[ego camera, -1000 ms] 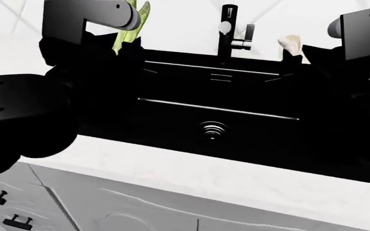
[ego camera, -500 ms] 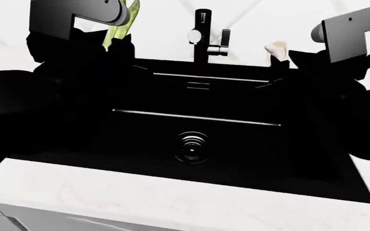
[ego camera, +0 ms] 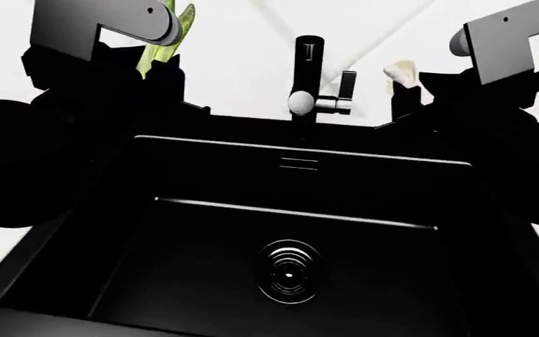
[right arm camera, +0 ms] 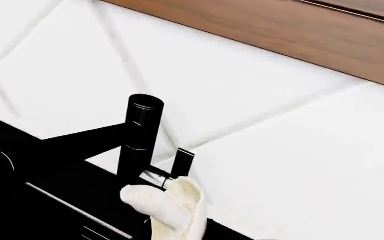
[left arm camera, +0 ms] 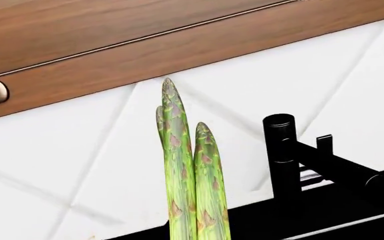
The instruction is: Pick up the fruits and vegetables and place them in the sink. Turn on the sink faucet to wash them. Then turn the sink off and put them in the tray.
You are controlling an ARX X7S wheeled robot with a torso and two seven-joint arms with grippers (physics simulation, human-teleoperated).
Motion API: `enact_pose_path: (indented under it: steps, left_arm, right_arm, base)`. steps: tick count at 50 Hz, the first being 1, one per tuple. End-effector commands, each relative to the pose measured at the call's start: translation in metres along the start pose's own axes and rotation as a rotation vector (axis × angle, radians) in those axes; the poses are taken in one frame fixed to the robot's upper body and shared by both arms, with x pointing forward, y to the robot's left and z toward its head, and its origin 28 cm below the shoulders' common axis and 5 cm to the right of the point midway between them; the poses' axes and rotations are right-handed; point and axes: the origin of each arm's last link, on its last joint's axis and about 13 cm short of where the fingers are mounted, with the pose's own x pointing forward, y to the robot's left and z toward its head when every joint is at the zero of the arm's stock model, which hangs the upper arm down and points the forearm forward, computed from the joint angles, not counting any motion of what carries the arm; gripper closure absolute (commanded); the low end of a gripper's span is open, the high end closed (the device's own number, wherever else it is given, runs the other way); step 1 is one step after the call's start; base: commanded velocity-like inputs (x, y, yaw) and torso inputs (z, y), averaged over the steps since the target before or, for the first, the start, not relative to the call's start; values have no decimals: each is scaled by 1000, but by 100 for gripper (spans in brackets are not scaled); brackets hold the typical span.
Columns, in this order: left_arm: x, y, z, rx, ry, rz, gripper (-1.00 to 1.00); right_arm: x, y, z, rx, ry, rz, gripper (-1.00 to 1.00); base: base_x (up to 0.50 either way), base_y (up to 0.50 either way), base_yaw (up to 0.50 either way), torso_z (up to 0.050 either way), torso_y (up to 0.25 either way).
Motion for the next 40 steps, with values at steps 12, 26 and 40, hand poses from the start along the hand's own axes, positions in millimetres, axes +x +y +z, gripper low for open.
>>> enact_pose_path:
  steps: [12, 26, 40]
  left_arm:
    - [-2, 0, 1, 15, -3, -1, 100]
    - [-2, 1, 0, 14, -2, 2, 100]
    - [-2, 3, -2, 13, 1, 7, 100]
  right_arm:
    - [-5, -5, -1, 2, 13, -18, 100]
    - [-4, -4, -2, 4, 14, -11, 100]
    - [-3, -3, -1, -12, 15, -15, 100]
  base:
    - [251, -28, 0, 0, 0]
    - [69, -478, 0, 0, 1]
    - [192, 337, 0, 0, 0]
